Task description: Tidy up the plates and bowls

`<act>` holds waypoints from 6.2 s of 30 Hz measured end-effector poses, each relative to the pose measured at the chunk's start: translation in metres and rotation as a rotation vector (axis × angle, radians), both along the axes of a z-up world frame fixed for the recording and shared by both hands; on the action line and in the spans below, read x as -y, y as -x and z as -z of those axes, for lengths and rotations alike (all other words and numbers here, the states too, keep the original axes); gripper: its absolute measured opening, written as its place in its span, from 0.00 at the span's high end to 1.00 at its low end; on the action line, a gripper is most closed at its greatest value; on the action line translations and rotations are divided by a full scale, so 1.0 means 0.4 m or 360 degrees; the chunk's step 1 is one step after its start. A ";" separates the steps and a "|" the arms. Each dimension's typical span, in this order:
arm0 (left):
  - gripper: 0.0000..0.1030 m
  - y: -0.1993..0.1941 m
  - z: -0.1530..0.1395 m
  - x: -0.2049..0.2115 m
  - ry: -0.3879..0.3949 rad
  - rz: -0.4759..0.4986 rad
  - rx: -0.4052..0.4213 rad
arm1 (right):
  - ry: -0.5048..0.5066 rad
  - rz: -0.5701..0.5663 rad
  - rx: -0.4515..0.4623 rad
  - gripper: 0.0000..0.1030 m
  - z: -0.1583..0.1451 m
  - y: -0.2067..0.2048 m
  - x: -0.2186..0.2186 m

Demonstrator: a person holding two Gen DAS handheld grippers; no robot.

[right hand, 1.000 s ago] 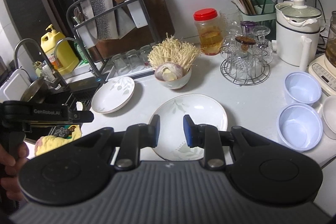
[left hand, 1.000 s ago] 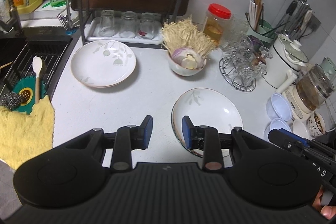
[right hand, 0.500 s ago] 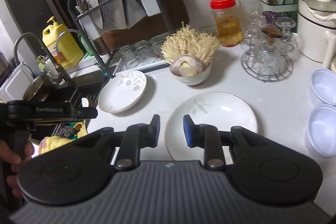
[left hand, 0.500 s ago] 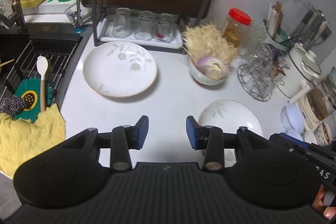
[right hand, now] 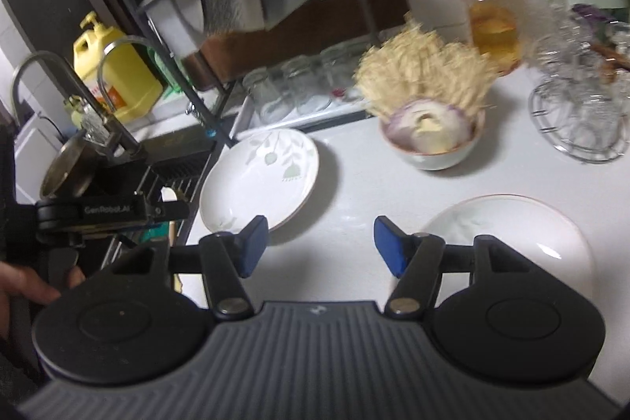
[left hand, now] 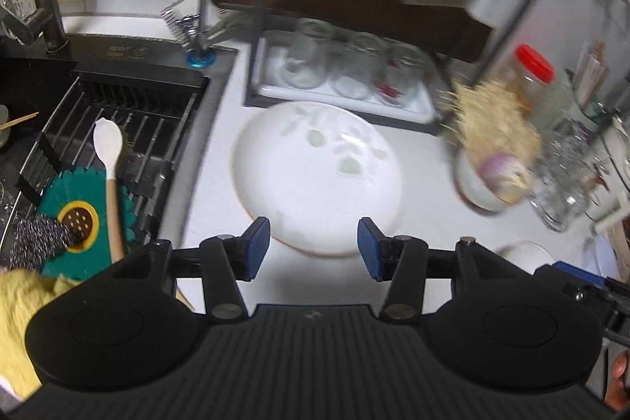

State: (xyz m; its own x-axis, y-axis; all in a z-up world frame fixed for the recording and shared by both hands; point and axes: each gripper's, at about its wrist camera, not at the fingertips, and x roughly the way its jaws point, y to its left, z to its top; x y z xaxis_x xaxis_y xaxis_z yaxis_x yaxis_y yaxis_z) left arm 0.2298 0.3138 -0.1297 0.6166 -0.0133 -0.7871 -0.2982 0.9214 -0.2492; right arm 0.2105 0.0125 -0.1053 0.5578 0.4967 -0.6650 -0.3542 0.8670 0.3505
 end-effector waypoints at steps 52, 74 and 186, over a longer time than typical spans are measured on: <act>0.77 -0.193 0.136 -0.125 0.0186 0.0215 -0.0122 | 0.0162 0.0025 -0.0229 0.80 0.187 -0.207 -0.182; 0.77 -0.089 -0.075 0.095 0.0205 0.0310 0.0097 | 0.0040 0.0122 -0.0036 0.81 0.010 -0.037 0.060; 0.76 -0.101 0.005 0.501 0.0150 0.0489 -0.0136 | 0.0296 0.0515 -0.0032 0.78 0.151 0.028 0.401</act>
